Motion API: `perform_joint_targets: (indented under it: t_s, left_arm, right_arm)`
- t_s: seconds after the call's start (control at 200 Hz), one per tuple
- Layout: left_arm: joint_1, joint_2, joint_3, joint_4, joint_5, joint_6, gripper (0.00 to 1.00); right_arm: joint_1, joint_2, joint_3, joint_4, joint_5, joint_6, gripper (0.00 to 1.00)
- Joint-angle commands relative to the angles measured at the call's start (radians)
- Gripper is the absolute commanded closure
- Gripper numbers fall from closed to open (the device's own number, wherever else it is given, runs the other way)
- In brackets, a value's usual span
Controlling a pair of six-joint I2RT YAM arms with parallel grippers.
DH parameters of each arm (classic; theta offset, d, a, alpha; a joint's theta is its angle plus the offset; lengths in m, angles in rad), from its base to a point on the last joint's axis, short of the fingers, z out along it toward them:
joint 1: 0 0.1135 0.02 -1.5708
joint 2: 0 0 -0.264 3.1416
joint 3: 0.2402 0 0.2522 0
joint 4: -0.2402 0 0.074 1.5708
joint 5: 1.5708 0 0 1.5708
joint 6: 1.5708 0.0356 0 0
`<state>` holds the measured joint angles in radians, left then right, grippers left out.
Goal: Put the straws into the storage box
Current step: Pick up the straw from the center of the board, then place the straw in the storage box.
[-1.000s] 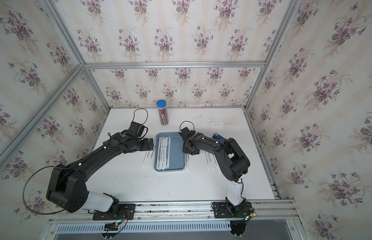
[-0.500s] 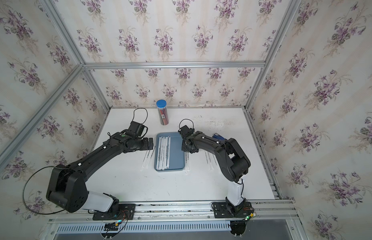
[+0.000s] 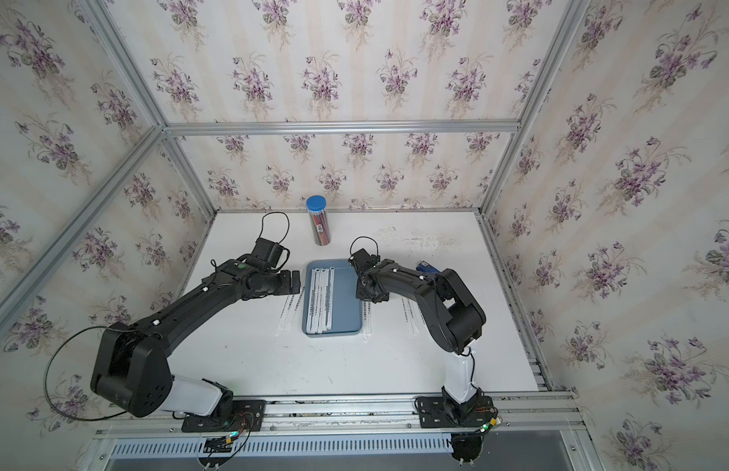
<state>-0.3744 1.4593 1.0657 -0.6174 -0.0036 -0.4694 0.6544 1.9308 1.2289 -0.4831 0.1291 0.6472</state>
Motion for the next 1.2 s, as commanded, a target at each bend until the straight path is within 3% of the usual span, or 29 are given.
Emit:
perform_joint_targets:
  t_s: [0.0, 0.24, 0.415, 0.894, 1.194]
  left_arm:
    - [0.0, 0.002, 0.0, -0.007, -0.007, 0.009, 0.0]
    - [-0.001, -0.001, -0.002, -0.006, -0.011, 0.013, 0.0]
    - [0.0, -0.002, -0.003, -0.005, -0.015, 0.015, 0.0]
    - [0.0, 0.005, -0.015, 0.017, -0.003, 0.004, 0.0]
    - [0.0, 0.003, -0.006, 0.018, -0.002, 0.006, 0.0]
  right_arm:
    - [-0.001, 0.012, -0.012, -0.016, 0.031, -0.008, 0.75]
    - [-0.006, 0.04, -0.05, -0.008, 0.048, -0.008, 0.79]
    - [-0.006, -0.026, -0.066, -0.001, 0.058, -0.005, 0.84]
    - [0.011, -0.185, 0.067, -0.14, 0.019, -0.041, 0.86]
    - [0.132, -0.014, 0.282, -0.094, -0.126, 0.005, 0.86]
